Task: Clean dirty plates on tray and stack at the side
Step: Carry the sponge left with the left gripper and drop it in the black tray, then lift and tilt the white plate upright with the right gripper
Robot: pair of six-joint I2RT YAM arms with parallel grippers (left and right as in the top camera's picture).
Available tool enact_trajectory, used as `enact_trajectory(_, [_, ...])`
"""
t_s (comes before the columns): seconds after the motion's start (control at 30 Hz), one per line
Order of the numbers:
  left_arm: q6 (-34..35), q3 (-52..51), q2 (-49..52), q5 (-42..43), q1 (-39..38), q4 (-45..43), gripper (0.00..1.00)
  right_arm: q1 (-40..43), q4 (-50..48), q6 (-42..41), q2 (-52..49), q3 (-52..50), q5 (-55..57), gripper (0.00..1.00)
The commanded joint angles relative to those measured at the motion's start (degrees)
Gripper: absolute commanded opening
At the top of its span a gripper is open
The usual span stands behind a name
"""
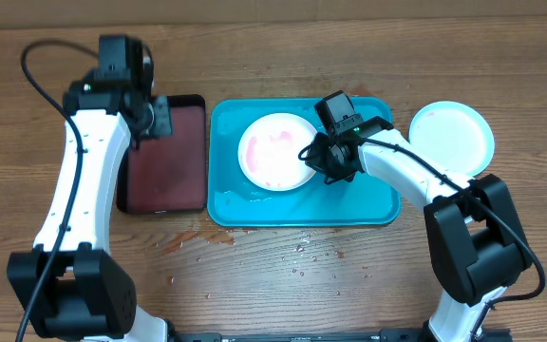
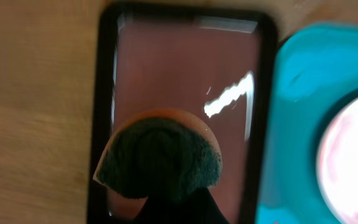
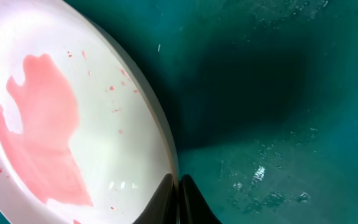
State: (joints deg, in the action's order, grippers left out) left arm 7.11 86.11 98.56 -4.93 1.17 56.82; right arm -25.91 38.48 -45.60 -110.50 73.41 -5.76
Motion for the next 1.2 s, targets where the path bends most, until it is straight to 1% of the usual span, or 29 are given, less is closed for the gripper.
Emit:
enact_trajectory(0.0, [0.2,-6.4,0.4,3.1,0.4,-3.3,0.04,0.3,-0.2,1.0,2.2,1.0,0.6,0.04])
enact_trajectory(0.2, [0.6,-14.5,0.4,3.1,0.3,-10.1,0.04,0.3,0.5,1.0,2.2,1.0,0.6,0.04])
enact_trajectory(0.23, [0.6,-15.4,0.4,3.1,0.4,-10.9,0.09,0.3,0.7,1.1,2.2,1.0,0.6,0.04])
enact_trajectory(0.27, [0.6,-15.7,0.4,3.1,0.4,-11.1,0.24,0.3,0.9,1.1,2.2,1.0,0.8,0.04])
enact_trajectory(0.3, [0.6,-15.8,0.4,3.1,0.4,-11.2,0.46,0.3,1.0,1.1,2.3,1.0,1.0,0.04])
enact_trajectory(0.33, [0.6,-15.8,0.4,3.1,0.4,-11.2,0.57,0.3,1.1,1.2,2.3,1.0,1.2,0.04])
enact_trajectory(0.4, [0.6,-15.8,0.4,3.1,0.4,-11.3,0.61,0.3,1.1,1.2,2.5,1.0,1.2,0.04])
enact_trajectory(0.47, [0.6,-15.8,0.4,3.3,0.4,-11.3,0.67,0.3,1.2,1.5,2.8,1.2,1.2,0.04])
enact_trajectory(0.63, [0.6,-15.3,0.3,6.4,0.4,-11.1,0.66,0.3,5.3,2.6,3.4,4.0,4.8,0.04])
enact_trajectory(0.7, [0.6,-14.6,0.1,7.8,0.4,-10.7,0.68,0.3,7.7,4.0,3.6,5.7,6.8,0.04])
enact_trajectory(0.8, [0.6,-12.9,-0.8,10.1,0.3,-9.7,0.80,0.3,11.3,5.6,3.8,8.7,9.9,0.04])
enact_trajectory(0.83, [0.6,-12.4,-1.4,10.6,0.3,-9.2,0.87,0.3,12.9,5.6,3.9,9.8,11.3,0.04])
enact_trajectory(0.87, [0.6,-11.7,-2.2,10.9,0.3,-8.7,0.91,0.3,14.6,5.9,3.9,11.1,13.2,0.04])
enact_trajectory(1.0, [0.6,-9.3,-6.7,10.9,0.3,-6.8,1.00,0.3,20.6,8.4,3.9,16.2,20.4,0.04])
enact_trajectory(1.17, [0.6,-8.2,-15.2,11.5,0.3,-6.5,1.00,0.1,28.9,8.4,4.0,23.6,32.4,0.04])
